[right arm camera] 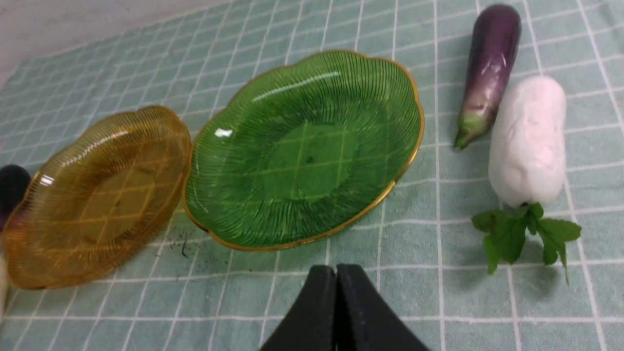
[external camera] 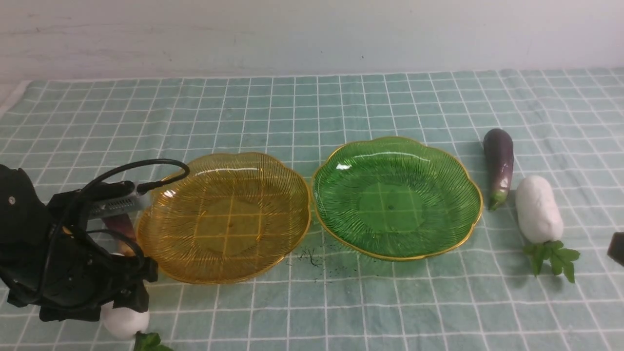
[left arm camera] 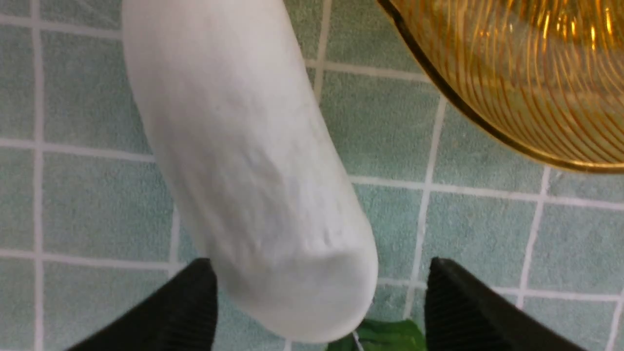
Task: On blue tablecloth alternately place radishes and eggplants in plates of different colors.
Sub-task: 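Pick up the white radish and place it on the plate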
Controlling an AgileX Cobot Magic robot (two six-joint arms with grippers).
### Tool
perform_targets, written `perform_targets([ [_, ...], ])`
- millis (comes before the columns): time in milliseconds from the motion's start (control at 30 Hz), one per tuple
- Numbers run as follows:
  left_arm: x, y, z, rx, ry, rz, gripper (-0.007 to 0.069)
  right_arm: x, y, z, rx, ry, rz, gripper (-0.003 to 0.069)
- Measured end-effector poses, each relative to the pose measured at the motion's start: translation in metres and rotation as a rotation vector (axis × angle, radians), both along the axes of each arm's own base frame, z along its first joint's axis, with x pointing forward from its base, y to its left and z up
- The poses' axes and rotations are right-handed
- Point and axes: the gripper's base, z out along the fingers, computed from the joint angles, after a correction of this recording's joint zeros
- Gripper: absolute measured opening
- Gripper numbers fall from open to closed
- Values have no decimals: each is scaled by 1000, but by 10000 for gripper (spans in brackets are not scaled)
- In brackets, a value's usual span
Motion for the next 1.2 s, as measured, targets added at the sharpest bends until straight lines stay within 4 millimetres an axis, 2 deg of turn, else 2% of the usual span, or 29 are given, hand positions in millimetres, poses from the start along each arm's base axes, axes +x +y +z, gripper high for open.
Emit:
perform_targets([
  [133,8,0,-11,3,-6,10,649,7,0,-5,-11,38,9,-15],
  [267,18,0,-25,9,-10,18,678,17,-2,-12,-19,81,3,-15],
  [333,20,0,-31,10,0,19,666,21,-2,-15,-28,99,1,-15],
  [367,21,0,-37,12,23,19,632,27,-3,-18,-43,129,4,-15],
  [500,19,0,-44,11,81,15,429,45,-6,-16,-73,207,-1,-15],
  [667,5,-1,-36,6,187,-15,437,73,-14,-6,-130,316,-44,-15],
  [800,-11,-1,-4,-7,160,-32,437,91,-22,2,-180,372,-97,-12],
  [833,-13,-1,-2,-9,160,-33,437,92,-22,1,-183,383,-99,-12],
  [900,-18,-5,28,-47,56,-53,437,107,-27,1,-220,418,-123,7],
  [933,-18,-6,36,-60,22,-63,437,109,-27,2,-223,419,-126,12],
  [1000,-13,-20,75,-124,-148,-175,437,133,-30,-2,-241,452,-132,78],
  [1033,-9,-29,89,-150,-202,-229,437,142,-31,-6,-245,472,-129,110],
  [1100,1,-55,110,-191,-280,-370,437,163,-32,-13,-247,498,-126,218],
  [1200,18,-87,119,-225,-318,-473,437,187,-33,-26,-251,536,-121,360],
])
